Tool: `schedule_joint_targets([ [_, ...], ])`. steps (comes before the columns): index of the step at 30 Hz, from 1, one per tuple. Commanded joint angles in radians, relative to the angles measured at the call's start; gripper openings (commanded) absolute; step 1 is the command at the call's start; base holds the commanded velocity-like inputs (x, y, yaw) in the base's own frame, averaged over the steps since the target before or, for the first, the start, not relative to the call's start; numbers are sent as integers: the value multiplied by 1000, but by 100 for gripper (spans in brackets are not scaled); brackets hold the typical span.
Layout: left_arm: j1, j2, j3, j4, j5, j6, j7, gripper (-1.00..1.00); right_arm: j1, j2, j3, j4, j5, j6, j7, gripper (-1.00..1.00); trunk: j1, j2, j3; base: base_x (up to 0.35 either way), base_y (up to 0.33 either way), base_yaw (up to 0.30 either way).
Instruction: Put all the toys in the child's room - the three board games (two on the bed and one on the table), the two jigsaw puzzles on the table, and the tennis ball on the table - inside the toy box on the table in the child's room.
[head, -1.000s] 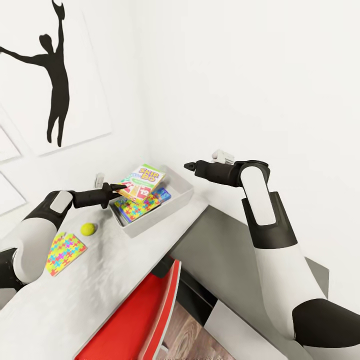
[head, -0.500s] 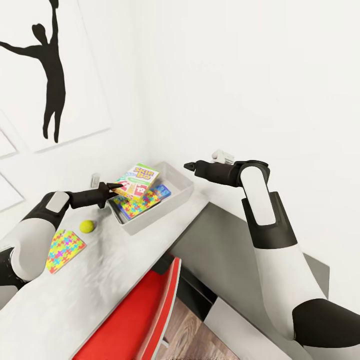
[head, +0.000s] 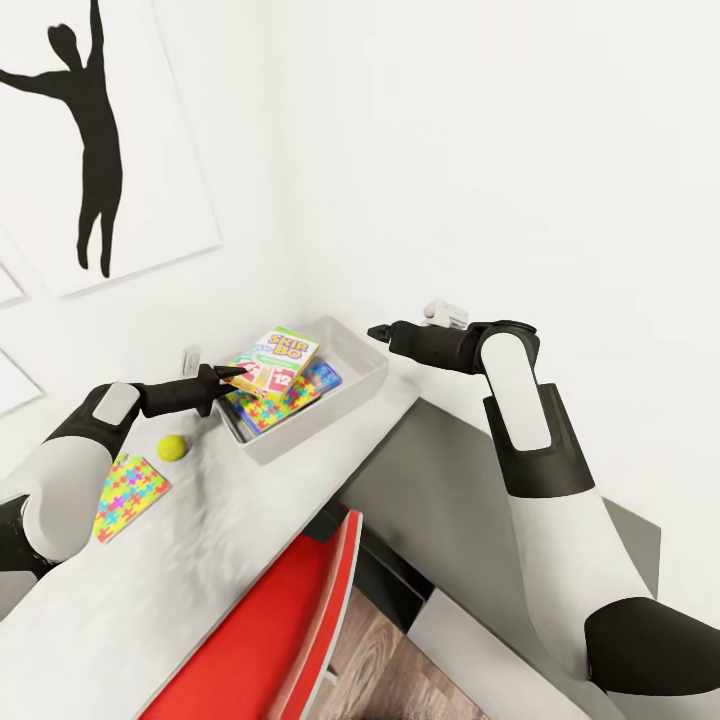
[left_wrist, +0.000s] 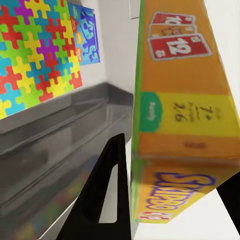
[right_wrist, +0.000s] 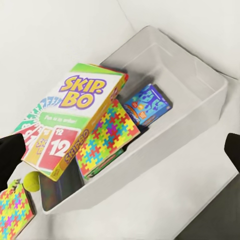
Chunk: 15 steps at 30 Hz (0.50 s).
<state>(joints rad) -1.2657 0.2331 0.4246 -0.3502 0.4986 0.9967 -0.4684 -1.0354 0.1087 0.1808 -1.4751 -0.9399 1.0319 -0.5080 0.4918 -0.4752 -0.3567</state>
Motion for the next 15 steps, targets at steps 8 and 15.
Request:
schedule_joint_targets([
  [8,-1,2,7,-3,-8,5,-10,-100,-1,2,0,-1,-10,2,-10,100,0,-2,-15,0,0,0],
  [15,-1,3,6,-4,-8,5,-12,-100,-1,1,0,-1,-8,2,-10,100,0,-2,-26,0,0,0],
])
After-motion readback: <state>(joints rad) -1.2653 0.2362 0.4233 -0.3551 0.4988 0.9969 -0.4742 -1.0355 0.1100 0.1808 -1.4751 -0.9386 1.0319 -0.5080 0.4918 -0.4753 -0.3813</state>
